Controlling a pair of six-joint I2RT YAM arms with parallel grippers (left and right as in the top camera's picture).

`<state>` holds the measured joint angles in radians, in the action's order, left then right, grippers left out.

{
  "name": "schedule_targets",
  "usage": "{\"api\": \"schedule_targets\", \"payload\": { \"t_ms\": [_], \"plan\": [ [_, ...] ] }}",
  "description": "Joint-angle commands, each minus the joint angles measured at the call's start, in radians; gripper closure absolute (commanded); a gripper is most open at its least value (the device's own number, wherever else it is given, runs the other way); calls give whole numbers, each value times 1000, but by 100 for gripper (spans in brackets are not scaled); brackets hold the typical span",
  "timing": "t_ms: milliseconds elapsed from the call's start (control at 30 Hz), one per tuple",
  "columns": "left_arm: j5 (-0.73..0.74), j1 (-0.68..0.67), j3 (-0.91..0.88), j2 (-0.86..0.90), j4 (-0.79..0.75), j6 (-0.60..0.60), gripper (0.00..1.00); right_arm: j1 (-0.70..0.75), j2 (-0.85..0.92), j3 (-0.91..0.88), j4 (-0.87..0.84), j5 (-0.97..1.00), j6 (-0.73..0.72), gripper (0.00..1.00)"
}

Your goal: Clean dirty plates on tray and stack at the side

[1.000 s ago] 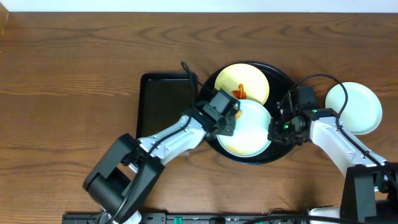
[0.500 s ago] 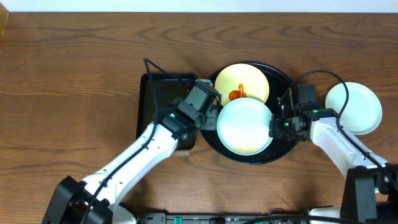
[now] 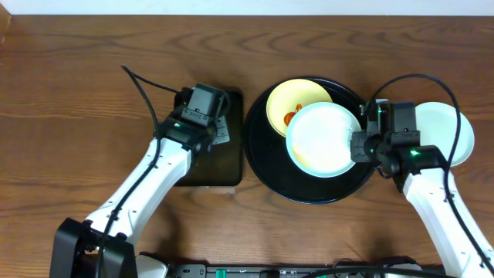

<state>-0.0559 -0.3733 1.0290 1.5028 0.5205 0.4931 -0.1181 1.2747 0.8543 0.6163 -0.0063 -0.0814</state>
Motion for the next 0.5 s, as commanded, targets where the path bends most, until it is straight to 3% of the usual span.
{"api": "schedule_targets", "payload": {
  "t_ms": [0, 233, 467],
  "plan": [
    [-16, 8, 0, -2, 3, -13, 92, -8, -16, 36, 50, 36, 36, 99],
    [-16, 8, 0, -2, 3, -13, 92, -8, -16, 43, 150, 152, -16, 99],
    [-16, 8, 0, -2, 3, -13, 92, -7, -12, 159, 208, 186, -14, 99]
  ]
}}
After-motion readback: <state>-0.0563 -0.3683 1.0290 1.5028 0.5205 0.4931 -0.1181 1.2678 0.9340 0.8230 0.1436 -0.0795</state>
